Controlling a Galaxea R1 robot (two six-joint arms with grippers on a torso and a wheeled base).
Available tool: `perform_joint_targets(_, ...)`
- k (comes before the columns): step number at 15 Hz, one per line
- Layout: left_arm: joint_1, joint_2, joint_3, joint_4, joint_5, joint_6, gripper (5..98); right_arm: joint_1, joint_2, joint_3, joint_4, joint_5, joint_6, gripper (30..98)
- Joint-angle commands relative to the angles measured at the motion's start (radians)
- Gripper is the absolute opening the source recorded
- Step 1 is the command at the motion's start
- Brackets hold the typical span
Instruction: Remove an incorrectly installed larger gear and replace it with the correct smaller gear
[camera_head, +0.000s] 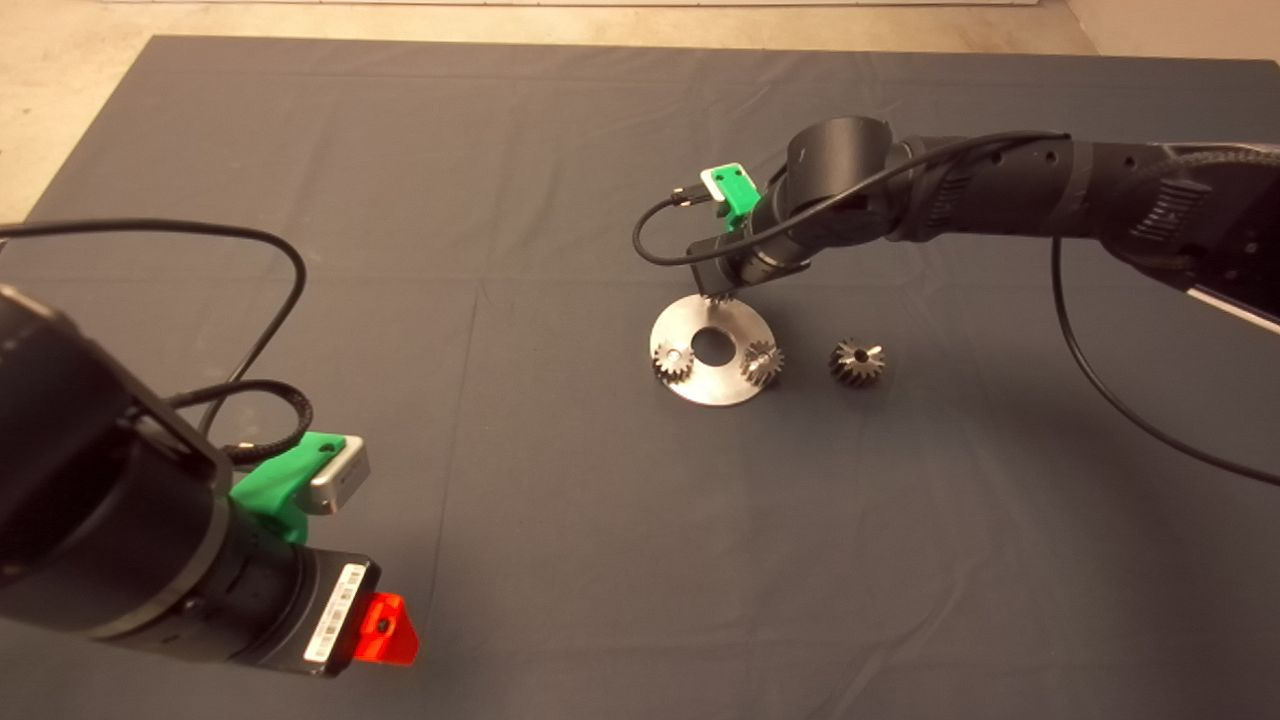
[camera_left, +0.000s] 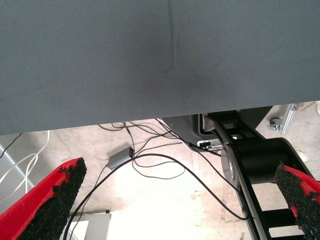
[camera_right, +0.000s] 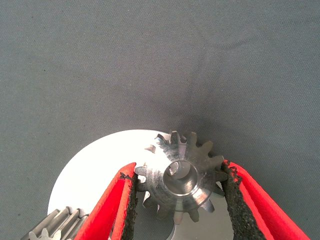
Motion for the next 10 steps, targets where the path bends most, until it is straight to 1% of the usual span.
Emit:
perform_joint_targets(1,-0.005,0.002,0.016,-0.014,0.014,-0.004,97.8,0.003,0.006,-0.006,-0.033,0.003,0.009,41.4)
perform_joint_targets(10,-0.005,0.002,0.016,-0.014,0.014,-0.004,97.8,0.003,0.016,-0.004,-0.033,0.004,0.013,41.4)
